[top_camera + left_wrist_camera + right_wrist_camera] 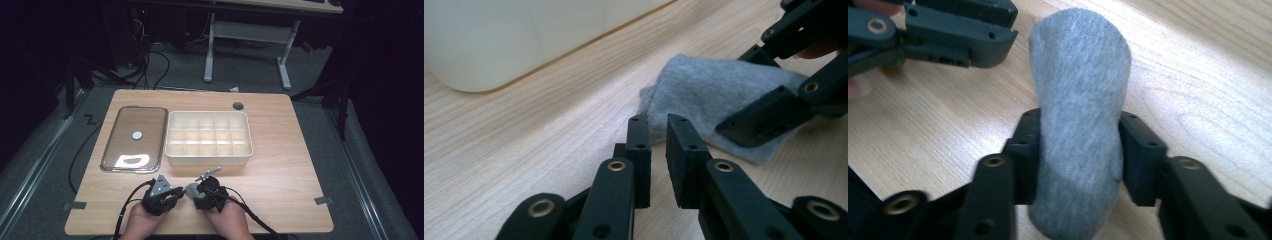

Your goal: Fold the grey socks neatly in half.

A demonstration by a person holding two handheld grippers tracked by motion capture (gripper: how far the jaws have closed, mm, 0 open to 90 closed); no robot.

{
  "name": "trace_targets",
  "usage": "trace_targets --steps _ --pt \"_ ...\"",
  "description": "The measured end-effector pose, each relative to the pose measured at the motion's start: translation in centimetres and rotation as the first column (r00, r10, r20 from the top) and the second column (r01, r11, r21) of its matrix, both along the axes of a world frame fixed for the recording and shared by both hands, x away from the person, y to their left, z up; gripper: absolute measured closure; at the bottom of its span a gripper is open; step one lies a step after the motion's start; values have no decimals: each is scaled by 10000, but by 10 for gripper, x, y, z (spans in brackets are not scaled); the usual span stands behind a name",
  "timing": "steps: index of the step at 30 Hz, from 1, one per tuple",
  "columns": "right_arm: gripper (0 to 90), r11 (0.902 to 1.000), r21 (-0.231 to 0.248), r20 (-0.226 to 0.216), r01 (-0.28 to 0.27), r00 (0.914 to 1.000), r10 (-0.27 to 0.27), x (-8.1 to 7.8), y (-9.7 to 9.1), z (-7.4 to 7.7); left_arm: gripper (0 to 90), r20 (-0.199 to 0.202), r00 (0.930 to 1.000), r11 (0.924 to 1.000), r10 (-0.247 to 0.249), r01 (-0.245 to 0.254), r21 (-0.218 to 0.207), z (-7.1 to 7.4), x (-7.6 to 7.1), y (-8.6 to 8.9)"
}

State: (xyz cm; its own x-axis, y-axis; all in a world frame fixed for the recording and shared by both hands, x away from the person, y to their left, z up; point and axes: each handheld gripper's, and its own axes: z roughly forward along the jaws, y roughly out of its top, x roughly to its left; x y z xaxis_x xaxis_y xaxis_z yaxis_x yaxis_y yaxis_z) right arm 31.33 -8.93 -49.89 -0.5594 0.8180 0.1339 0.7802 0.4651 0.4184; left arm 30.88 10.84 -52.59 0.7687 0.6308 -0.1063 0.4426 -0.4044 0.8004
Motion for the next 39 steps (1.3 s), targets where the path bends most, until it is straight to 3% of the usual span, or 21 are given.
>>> trace_targets --steps 4,8,17,22,25,39 --pt "664 9977 -114 236 -664 9975 667 -2 -1 1 766 214 9997 9998 152 -155 133 1 1 2" --pt "668 9946 -275 582 -1000 9931 1015 -5 -2 1 720 382 9988 9993 315 -323 203 1 3 4" --pt "667 9986 -2 1051 -521 9931 519 -6 -17 6 605 454 9981 9991 425 -426 8 0 2 10" --pt "666 9988 109 1132 -478 9925 462 -6 -24 9 569 48 9991 9990 411 -410 -200 0 5 14" --pt "666 9987 211 1196 -460 9919 432 -6 -27 9 548 38 9991 9988 413 -412 -246 1 5 17" --pt "668 9968 78 1415 -791 9869 772 -1 -36 13 451 -22 9945 9938 1044 -1044 -385 -1 2 40"
